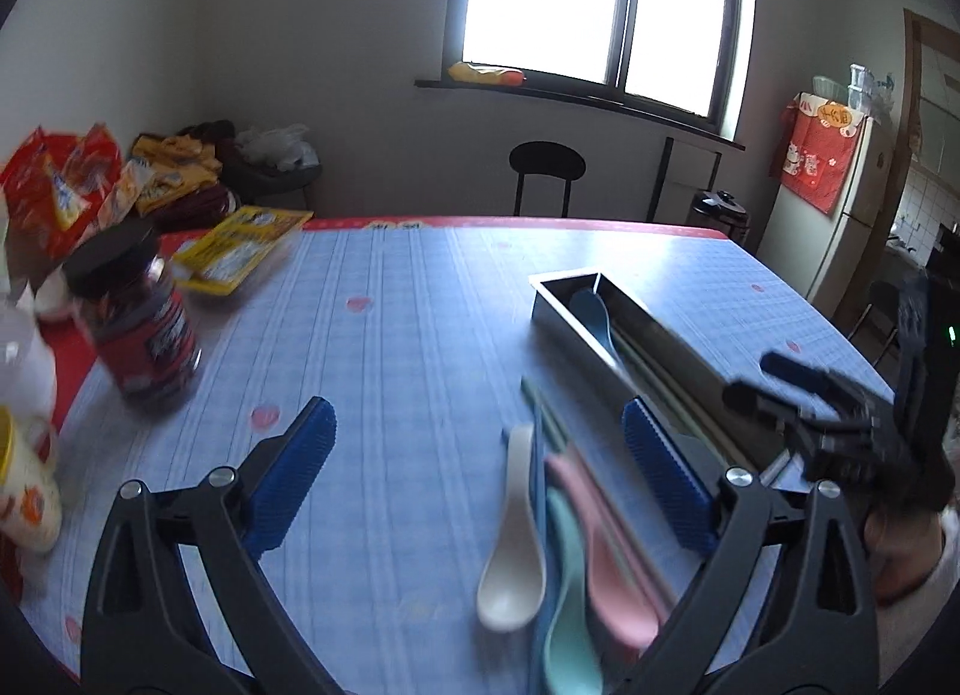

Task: Organize utensils
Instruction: 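Move both tools back to the utensil pile, left tool toward the white spoon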

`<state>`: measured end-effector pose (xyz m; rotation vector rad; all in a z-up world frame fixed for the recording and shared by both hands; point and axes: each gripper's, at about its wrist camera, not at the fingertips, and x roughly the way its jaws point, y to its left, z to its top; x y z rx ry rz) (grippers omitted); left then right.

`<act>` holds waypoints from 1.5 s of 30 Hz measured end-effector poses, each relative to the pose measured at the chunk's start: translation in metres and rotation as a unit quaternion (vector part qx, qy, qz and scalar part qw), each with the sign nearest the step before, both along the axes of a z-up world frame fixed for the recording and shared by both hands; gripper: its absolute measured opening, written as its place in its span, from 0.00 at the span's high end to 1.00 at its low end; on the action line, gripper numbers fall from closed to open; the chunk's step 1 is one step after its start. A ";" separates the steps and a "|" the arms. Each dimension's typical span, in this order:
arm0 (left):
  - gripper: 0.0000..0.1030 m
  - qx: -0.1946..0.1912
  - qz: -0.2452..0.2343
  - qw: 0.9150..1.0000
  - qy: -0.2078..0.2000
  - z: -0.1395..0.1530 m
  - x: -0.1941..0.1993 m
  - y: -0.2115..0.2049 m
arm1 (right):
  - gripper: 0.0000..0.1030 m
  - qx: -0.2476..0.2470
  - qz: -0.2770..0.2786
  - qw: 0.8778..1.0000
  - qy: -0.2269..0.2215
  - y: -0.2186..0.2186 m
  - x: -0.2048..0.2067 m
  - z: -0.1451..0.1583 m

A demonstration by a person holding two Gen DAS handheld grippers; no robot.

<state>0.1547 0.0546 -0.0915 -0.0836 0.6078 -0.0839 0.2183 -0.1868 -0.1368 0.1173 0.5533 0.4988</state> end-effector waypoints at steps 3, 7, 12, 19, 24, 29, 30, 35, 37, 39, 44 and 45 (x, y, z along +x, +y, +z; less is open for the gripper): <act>0.08 -0.004 -0.019 1.000 0.009 -0.012 -0.033 0.009 | 0.11 0.000 0.009 1.000 -0.014 0.005 -0.019 0.008; 0.19 0.002 -0.051 0.998 0.032 -0.028 -0.054 0.011 | 0.26 0.001 0.038 0.999 0.002 0.011 -0.049 0.013; 0.44 -0.013 -0.078 0.996 0.041 -0.046 -0.057 0.010 | 0.62 -0.027 0.089 0.994 0.058 0.027 -0.083 -0.002; 0.61 -0.036 -0.101 0.993 0.059 -0.071 -0.059 0.008 | 0.87 -0.076 0.134 0.979 0.137 0.055 -0.099 -0.036; 0.62 -0.068 -0.098 0.991 0.066 -0.077 -0.056 0.018 | 0.87 -0.109 0.123 0.975 0.148 0.069 -0.091 -0.044; 0.64 -0.068 -0.110 0.989 0.075 -0.080 -0.054 0.013 | 0.87 -0.125 0.125 0.973 0.149 0.076 -0.089 -0.048; 0.64 -0.062 -0.112 0.989 0.075 -0.080 -0.054 0.010 | 0.87 -0.131 0.126 0.972 0.148 0.077 -0.089 -0.049; 0.65 -0.056 -0.115 0.989 0.078 -0.081 -0.055 0.006 | 0.87 -0.148 0.127 0.971 0.142 0.079 -0.086 -0.052; 0.65 -0.067 -0.112 0.988 0.081 -0.082 -0.054 0.010 | 0.89 -0.153 0.121 0.971 0.138 0.078 -0.085 -0.052; 0.65 -0.077 -0.108 0.987 0.086 -0.084 -0.052 0.015 | 0.89 -0.153 0.112 0.973 0.133 0.074 -0.084 -0.052; 0.65 -0.084 -0.104 0.987 0.090 -0.085 -0.051 0.018 | 0.89 -0.137 0.105 0.976 0.130 0.071 -0.083 -0.054; 0.65 -0.084 -0.104 0.987 0.091 -0.086 -0.051 0.018 | 0.89 -0.138 0.105 0.977 0.128 0.071 -0.084 -0.054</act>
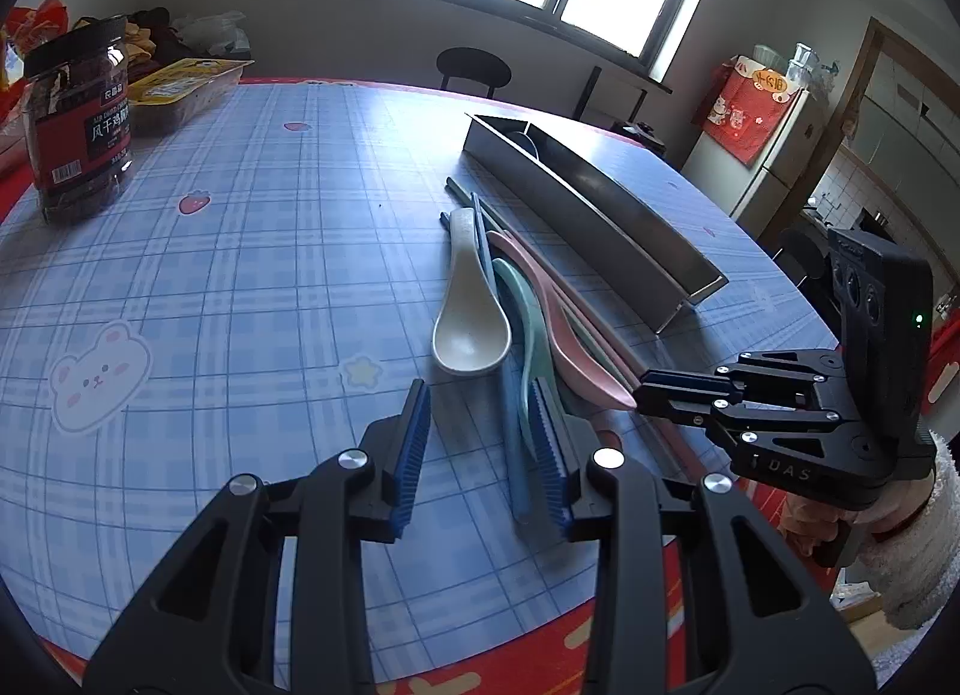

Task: Organize utensils
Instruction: 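Move both tools back to the utensil pile, left tool toward the white spoon, then grasp the white spoon with the left tool while the right tool grasps a pink chopstick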

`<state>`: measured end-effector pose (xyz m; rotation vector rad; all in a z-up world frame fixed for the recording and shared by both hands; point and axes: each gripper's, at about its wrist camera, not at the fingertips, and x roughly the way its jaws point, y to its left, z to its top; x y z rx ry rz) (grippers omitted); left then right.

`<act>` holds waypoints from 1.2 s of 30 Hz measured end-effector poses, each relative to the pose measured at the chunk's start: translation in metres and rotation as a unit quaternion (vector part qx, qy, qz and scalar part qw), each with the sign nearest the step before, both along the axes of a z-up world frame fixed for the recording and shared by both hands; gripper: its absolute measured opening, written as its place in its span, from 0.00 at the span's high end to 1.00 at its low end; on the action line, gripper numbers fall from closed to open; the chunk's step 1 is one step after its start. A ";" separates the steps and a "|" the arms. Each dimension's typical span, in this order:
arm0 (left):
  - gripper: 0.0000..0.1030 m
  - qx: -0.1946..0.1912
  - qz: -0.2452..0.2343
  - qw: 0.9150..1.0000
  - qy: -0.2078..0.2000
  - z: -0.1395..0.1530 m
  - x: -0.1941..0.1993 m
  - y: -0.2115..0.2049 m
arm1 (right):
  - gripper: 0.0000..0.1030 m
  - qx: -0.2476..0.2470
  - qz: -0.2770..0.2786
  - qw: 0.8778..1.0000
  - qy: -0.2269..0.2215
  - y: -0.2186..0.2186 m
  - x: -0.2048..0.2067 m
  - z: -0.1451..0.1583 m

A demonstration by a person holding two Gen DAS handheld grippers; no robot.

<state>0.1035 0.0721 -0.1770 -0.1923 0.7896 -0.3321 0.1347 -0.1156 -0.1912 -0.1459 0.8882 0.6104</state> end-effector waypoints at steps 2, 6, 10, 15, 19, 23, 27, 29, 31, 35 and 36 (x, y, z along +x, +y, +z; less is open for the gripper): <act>0.65 -0.001 0.003 1.000 0.002 0.000 0.000 0.001 | 0.89 -0.001 0.000 1.000 -0.002 0.000 0.000 0.000; 0.65 -0.007 0.009 1.000 0.009 -0.002 0.003 0.003 | 0.89 0.001 0.000 1.000 -0.002 0.002 0.000 0.000; 0.65 -0.030 0.018 0.999 0.032 -0.005 0.013 0.013 | 0.89 0.001 0.000 1.000 -0.002 0.001 0.000 0.000; 0.65 -0.046 0.025 0.997 0.051 -0.005 0.026 0.021 | 0.88 -0.003 0.000 1.000 -0.004 0.003 -0.001 0.001; 0.63 -0.031 0.021 0.999 0.028 0.013 0.049 0.014 | 0.88 -0.008 0.001 1.000 -0.007 0.007 -0.001 0.001; 0.63 -0.005 0.013 1.000 0.024 0.015 0.082 0.005 | 0.88 -0.005 0.001 1.000 -0.006 0.007 -0.001 0.000; 0.64 -0.028 0.006 0.998 0.047 0.004 0.109 0.003 | 0.88 0.003 0.000 1.000 -0.001 0.005 0.001 0.000; 0.64 -0.043 0.001 0.998 0.055 -0.002 0.116 0.002 | 0.88 0.007 -0.001 1.000 0.002 0.003 0.002 -0.001; 0.64 -0.051 0.001 0.997 0.063 -0.007 0.123 0.001 | 0.88 0.006 0.000 1.000 0.001 0.003 0.002 -0.001; 0.65 -0.079 -0.001 0.994 0.076 -0.017 0.130 0.003 | 0.88 0.002 0.000 1.000 -0.001 0.005 0.002 -0.001; 0.66 -0.083 -0.003 0.993 0.082 -0.020 0.131 0.004 | 0.88 0.003 0.000 1.000 -0.001 0.005 0.002 -0.001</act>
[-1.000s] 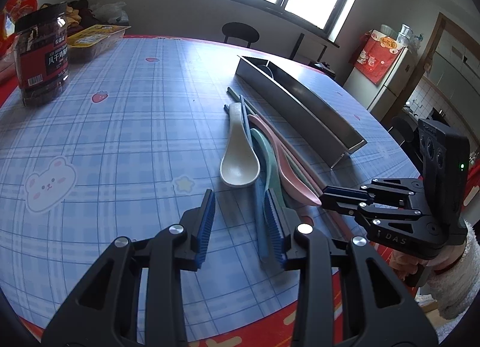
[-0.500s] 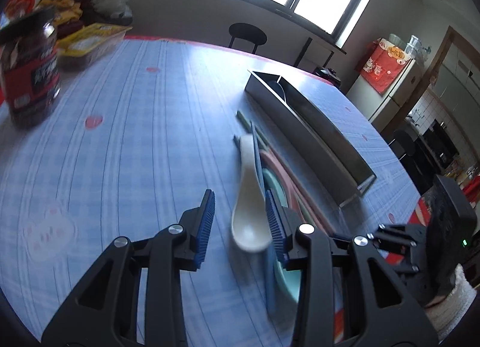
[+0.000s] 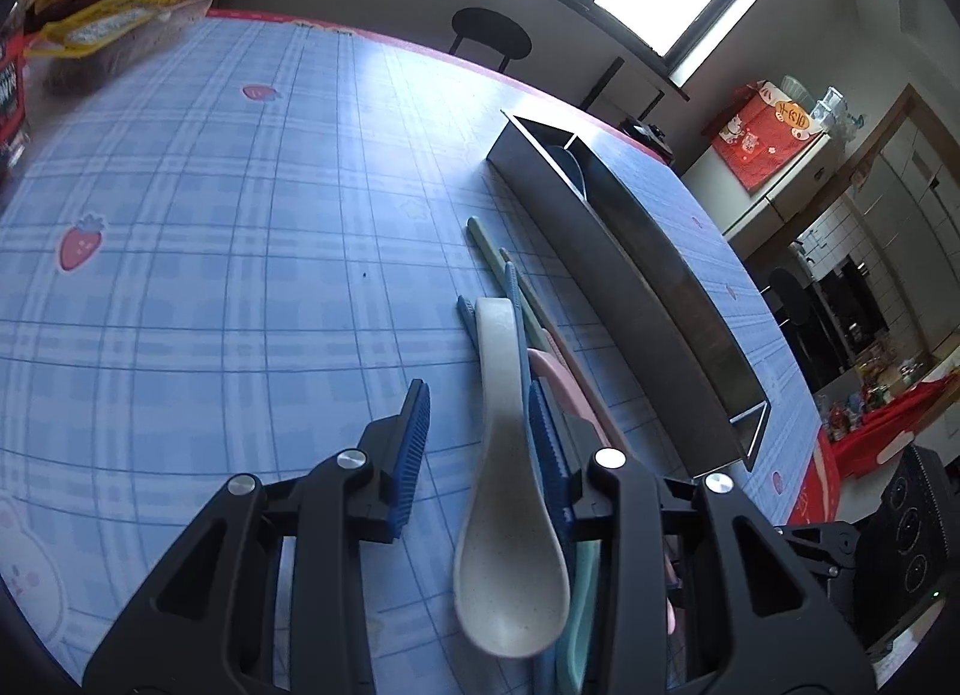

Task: Organize utensils
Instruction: 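Grasp the white spoon with the left tool while the right tool grasps a pink chopstick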

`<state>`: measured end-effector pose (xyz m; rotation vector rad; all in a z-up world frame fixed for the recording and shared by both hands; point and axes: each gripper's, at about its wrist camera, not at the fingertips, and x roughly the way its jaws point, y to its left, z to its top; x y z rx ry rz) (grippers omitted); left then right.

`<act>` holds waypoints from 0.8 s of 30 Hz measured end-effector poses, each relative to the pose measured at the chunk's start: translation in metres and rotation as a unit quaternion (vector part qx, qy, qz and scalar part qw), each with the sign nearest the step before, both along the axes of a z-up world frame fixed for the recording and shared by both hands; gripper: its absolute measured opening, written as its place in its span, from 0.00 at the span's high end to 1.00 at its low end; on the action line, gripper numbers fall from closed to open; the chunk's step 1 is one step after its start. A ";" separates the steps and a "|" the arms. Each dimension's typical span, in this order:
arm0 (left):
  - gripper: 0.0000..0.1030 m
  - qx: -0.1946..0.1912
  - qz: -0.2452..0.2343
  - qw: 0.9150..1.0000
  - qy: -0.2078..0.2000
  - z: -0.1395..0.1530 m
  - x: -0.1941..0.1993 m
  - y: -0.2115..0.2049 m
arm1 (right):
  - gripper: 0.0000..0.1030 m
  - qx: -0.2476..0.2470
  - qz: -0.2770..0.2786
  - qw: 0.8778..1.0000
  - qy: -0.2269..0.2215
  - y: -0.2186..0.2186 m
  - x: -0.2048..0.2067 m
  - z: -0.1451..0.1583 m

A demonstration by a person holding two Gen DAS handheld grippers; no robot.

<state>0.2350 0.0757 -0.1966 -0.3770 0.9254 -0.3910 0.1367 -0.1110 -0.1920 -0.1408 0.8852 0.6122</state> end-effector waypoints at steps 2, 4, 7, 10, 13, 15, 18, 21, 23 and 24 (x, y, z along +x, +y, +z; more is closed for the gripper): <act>0.68 -0.012 -0.007 1.000 0.003 -0.002 0.001 0.001 | 0.88 0.002 0.000 1.000 0.001 0.000 -0.001 0.000; 0.77 -0.024 -0.015 1.000 0.010 -0.005 0.002 0.000 | 0.88 0.001 0.000 1.000 0.001 0.000 -0.001 -0.001; 0.81 -0.021 -0.026 0.999 0.007 -0.005 -0.004 -0.006 | 0.88 -0.003 -0.001 1.000 -0.002 0.002 -0.001 0.000; 0.82 -0.012 -0.027 1.000 -0.002 -0.003 -0.008 -0.009 | 0.88 -0.004 -0.001 1.000 -0.002 0.002 -0.001 -0.001; 0.82 0.001 -0.026 1.000 -0.009 0.000 -0.011 -0.012 | 0.88 -0.010 -0.001 1.000 -0.006 0.004 -0.002 0.000; 0.82 0.009 -0.024 1.000 -0.014 0.003 -0.012 -0.015 | 0.88 -0.019 -0.001 1.000 -0.012 0.006 -0.003 0.000; 0.83 0.022 -0.018 0.999 -0.024 0.005 -0.016 -0.018 | 0.88 -0.030 -0.001 0.999 -0.019 0.010 -0.005 0.000; 0.90 0.037 -0.011 0.998 -0.041 0.011 -0.021 -0.019 | 0.88 -0.034 -0.002 0.999 -0.020 0.012 -0.006 0.000; 0.90 0.044 -0.013 0.998 -0.047 0.012 -0.024 -0.018 | 0.88 -0.036 -0.003 0.999 -0.022 0.013 -0.007 0.000; 0.90 0.049 -0.018 0.997 -0.049 0.013 -0.024 -0.020 | 0.88 -0.040 -0.003 0.999 -0.024 0.014 -0.007 0.000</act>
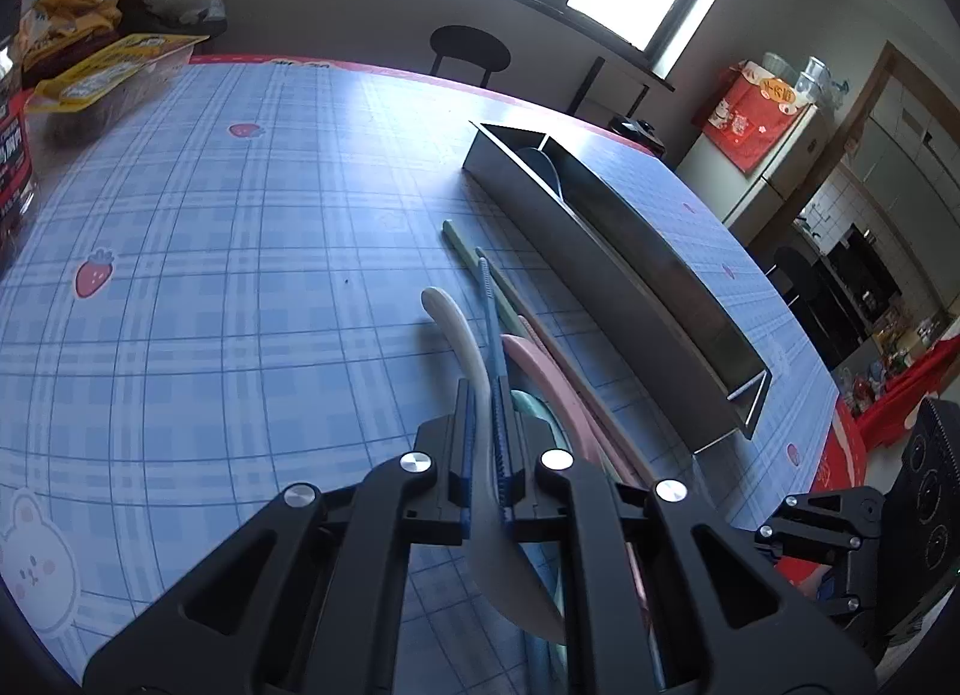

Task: Organize utensils
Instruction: 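Grasp the white spoon with the left tool while the right tool grasps a pink chopstick, then carry the white spoon and pink chopstick into the steel tray and open both tools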

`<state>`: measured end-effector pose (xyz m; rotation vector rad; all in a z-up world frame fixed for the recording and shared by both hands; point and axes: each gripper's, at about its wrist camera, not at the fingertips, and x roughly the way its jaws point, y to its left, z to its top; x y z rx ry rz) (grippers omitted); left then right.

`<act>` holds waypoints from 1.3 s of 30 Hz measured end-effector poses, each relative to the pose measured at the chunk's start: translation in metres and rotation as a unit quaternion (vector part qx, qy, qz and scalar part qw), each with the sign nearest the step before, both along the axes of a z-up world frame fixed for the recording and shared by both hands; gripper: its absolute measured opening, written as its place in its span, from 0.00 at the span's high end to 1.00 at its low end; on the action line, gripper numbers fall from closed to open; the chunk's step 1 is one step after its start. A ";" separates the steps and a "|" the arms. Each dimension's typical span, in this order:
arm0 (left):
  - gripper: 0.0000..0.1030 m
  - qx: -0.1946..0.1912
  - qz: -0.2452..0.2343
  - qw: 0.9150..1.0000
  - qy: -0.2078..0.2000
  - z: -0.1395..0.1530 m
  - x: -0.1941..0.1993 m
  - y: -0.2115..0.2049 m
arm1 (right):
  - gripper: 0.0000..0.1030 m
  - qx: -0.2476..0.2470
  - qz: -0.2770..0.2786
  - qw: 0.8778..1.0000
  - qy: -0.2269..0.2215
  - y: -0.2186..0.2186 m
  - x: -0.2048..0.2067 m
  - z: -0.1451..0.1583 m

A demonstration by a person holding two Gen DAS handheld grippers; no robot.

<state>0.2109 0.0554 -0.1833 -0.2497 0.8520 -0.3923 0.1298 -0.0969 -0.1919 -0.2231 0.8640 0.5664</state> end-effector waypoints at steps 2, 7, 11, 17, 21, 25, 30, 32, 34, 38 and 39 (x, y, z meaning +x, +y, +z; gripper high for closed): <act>0.90 0.005 -0.005 1.000 -0.002 0.000 0.001 -0.002 | 0.88 -0.006 0.000 1.000 -0.003 0.003 0.000 0.000; 0.90 -0.007 -0.003 1.000 0.004 -0.002 0.003 0.000 | 0.88 -0.001 -0.005 1.000 0.005 0.002 0.003 0.000; 0.90 -0.032 0.007 0.999 0.002 -0.002 0.002 0.013 | 0.92 0.033 -0.014 0.999 0.018 -0.009 0.007 0.001; 0.90 -0.042 0.009 0.999 0.004 -0.003 0.000 0.016 | 0.94 0.076 -0.044 0.996 0.030 -0.032 0.012 0.003; 0.90 -0.038 0.012 0.999 0.003 -0.002 -0.001 0.015 | 0.94 0.035 -0.040 0.998 0.020 -0.018 0.011 0.001; 0.90 -0.037 0.018 0.999 0.003 -0.002 0.000 0.016 | 0.93 -0.005 -0.040 0.999 0.006 -0.007 0.011 0.001; 0.90 -0.035 0.017 0.999 0.004 -0.002 0.000 0.015 | 0.93 -0.043 -0.040 0.998 -0.005 0.004 0.012 0.001; 0.90 -0.032 0.017 0.999 0.002 -0.002 -0.001 0.014 | 0.92 -0.056 -0.038 0.998 -0.008 0.007 0.012 0.000; 0.90 -0.029 0.018 0.999 -0.001 -0.001 -0.002 0.013 | 0.92 -0.066 -0.037 0.997 -0.012 0.011 0.013 0.000; 0.90 -0.026 0.022 0.999 -0.010 0.001 -0.004 0.014 | 0.93 -0.063 -0.036 0.997 -0.014 0.012 0.015 0.000; 0.90 -0.027 0.024 0.999 -0.012 0.002 -0.005 0.015 | 0.93 -0.054 -0.038 0.998 -0.013 0.010 0.015 0.000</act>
